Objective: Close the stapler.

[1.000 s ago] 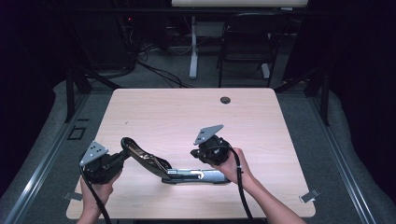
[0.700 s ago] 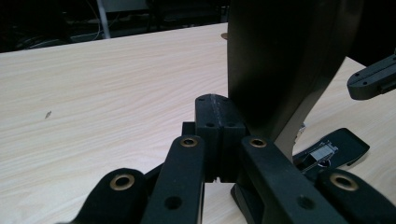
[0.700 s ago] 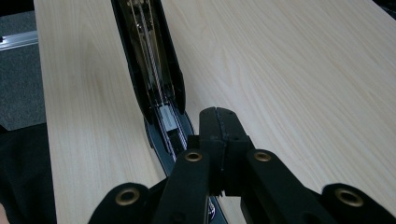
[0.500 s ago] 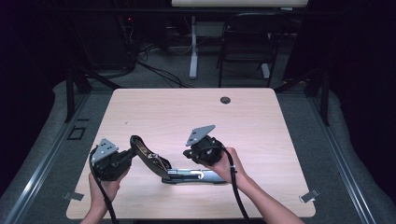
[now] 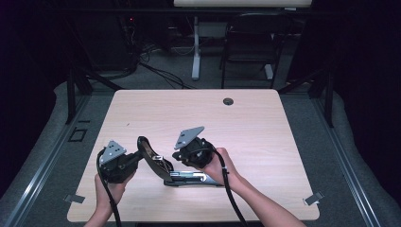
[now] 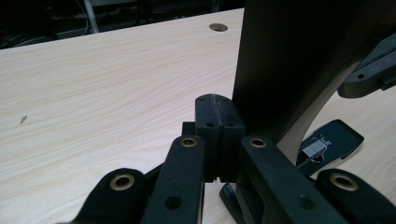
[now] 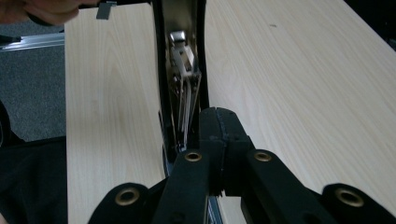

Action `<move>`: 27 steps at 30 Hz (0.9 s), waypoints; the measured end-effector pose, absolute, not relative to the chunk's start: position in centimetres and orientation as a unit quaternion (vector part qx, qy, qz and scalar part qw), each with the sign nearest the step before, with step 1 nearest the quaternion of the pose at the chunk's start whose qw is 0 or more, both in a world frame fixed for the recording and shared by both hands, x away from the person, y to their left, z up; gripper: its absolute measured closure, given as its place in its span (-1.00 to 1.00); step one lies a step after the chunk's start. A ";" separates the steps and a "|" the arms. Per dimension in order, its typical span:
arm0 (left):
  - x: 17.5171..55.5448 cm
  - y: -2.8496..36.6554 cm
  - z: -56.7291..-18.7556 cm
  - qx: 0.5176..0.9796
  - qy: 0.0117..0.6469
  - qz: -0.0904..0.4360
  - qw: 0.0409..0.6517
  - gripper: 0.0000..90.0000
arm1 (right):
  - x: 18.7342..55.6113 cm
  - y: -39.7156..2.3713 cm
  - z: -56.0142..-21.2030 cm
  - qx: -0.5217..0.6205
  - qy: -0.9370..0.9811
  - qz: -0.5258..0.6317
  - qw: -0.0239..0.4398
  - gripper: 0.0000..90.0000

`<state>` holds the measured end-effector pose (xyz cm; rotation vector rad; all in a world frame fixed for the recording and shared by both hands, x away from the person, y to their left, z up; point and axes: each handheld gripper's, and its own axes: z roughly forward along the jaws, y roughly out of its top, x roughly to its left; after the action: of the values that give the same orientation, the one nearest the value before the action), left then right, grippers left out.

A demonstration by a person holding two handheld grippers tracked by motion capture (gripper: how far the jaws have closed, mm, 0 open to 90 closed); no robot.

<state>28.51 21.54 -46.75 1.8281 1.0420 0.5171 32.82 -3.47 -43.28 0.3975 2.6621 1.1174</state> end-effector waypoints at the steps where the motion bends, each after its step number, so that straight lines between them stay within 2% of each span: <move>1: 28.5 21.5 -46.8 0.747 0.423 0.210 0.468 1.00 | 32.8 -3.3 -43.2 0.135 0.908 0.381 0.115 1.00; 11: 28.8 20.4 -46.9 0.761 0.406 0.204 0.463 1.00 | 32.9 -4.1 -43.1 0.154 0.901 0.390 0.115 0.97; 19: 29.3 18.2 -47.3 0.790 0.375 0.197 0.443 1.00 | 32.3 -4.0 -41.9 0.146 0.883 0.424 0.138 1.00; 27: 29.8 16.8 -48.0 0.815 0.356 0.158 0.430 1.00 | 32.0 -6.1 -41.7 0.162 0.878 0.429 0.138 1.00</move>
<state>29.85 16.84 -48.02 2.0335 0.8876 0.3934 32.02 -6.15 -41.73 0.4676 2.5390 1.2416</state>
